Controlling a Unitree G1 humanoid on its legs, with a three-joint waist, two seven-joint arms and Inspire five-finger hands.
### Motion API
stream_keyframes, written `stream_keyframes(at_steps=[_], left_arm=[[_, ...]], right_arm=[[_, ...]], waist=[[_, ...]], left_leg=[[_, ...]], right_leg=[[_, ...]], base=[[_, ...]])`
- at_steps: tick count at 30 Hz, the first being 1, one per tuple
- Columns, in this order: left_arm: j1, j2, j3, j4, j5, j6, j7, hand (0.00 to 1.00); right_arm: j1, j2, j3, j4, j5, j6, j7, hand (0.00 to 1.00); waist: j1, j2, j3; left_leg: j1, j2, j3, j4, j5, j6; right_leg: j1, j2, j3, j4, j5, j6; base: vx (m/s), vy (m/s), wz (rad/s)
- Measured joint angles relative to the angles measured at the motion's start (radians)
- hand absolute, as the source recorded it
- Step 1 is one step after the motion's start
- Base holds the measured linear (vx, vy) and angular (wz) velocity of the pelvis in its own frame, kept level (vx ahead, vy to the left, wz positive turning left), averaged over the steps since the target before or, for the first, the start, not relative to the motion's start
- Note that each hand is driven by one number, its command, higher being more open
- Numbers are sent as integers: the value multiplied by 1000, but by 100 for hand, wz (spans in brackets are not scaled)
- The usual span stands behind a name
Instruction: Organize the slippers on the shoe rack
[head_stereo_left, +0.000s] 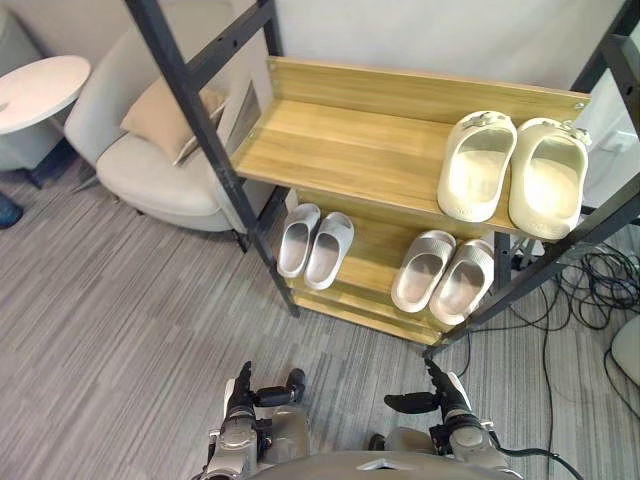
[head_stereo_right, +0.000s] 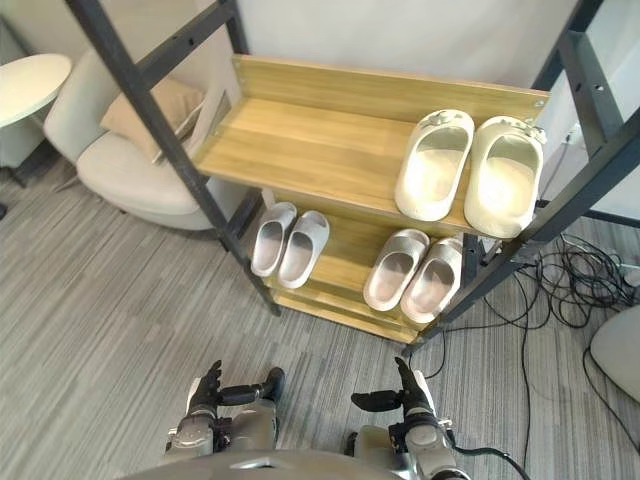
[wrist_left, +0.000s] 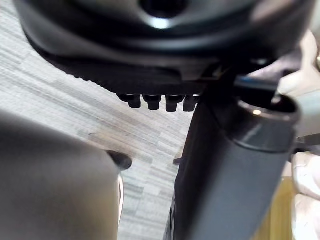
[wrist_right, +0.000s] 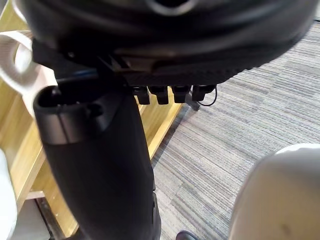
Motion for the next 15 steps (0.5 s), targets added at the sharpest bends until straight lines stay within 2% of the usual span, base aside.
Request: stream_keyframes(at_steps=[1,2,3,5,7,8,9,10,11,13,15], left_arm=[[-3,0,-2,0,1,0,0,100],[-3,-1,-11,0,1,0,3,100],[2,-3,-19,3,1,0,4,100],[12,-14,-23,7,2,0,3,100],[8,-25,-33,18,17,0,2,100],[3,-38,-39,18,24,-1,0,100],[3,-40,-55,21,32,-1,-1,100],[3,-40,-60,25,38,0,-2,100],[5,-35,-66,25,44,0,-7,100],[8,-29,-63,26,56,-1,-7,100],[13,-25,-62,31,58,-3,-7,100]], right_arm=[[0,-1,-7,0,0,0,-2,100],[2,0,-19,1,0,2,-3,100],[6,-1,-27,2,0,4,-3,100],[8,-4,-36,3,1,5,-4,100],[5,-3,-39,4,0,5,-3,100],[-2,6,-53,6,-1,7,-3,100],[-4,14,-62,6,0,7,-3,100],[-3,18,-66,7,0,7,-3,100],[0,37,-72,10,0,7,-3,100],[2,63,-70,14,-1,6,3,100],[1,80,-53,28,-2,6,8,100]], waist=[[-3,-5,1],[-6,-8,4],[-5,3,0],[-8,17,-9],[-20,27,-15],[-28,33,-19],[-34,31,-22],[-36,31,-25],[-34,16,-33],[-31,2,-41],[-25,1,-45]], left_leg=[[-15,-9,23,50,-3,-2],[-23,-29,66,170,-20,-9],[4,-30,111,246,-54,-10],[74,-7,192,296,-119,-1],[147,31,289,275,-161,8],[183,28,348,180,-160,4],[219,11,353,80,-151,-6],[233,3,343,42,-144,-1],[249,-24,316,-19,-108,4],[266,-55,272,-58,-86,20],[290,-82,241,-78,-76,35]], right_leg=[[-7,-13,-13,-7,8,-1],[-13,-32,-38,-32,29,-1],[-13,-41,-54,-55,50,2],[-12,-46,-83,-76,69,8],[-9,-52,-128,-81,76,19],[0,-56,-171,-98,89,39],[28,-53,-213,-140,108,58],[39,-51,-229,-157,117,64],[66,-56,-261,-205,145,77],[117,-64,-309,-267,177,98],[149,-84,-342,-266,178,109]], base=[[-146,-97,79],[-74,-7,67],[-63,44,56],[-42,99,42],[-43,149,76],[-57,230,109],[-52,206,99],[-39,191,90],[-21,144,72],[-16,128,74],[-18,132,58]])
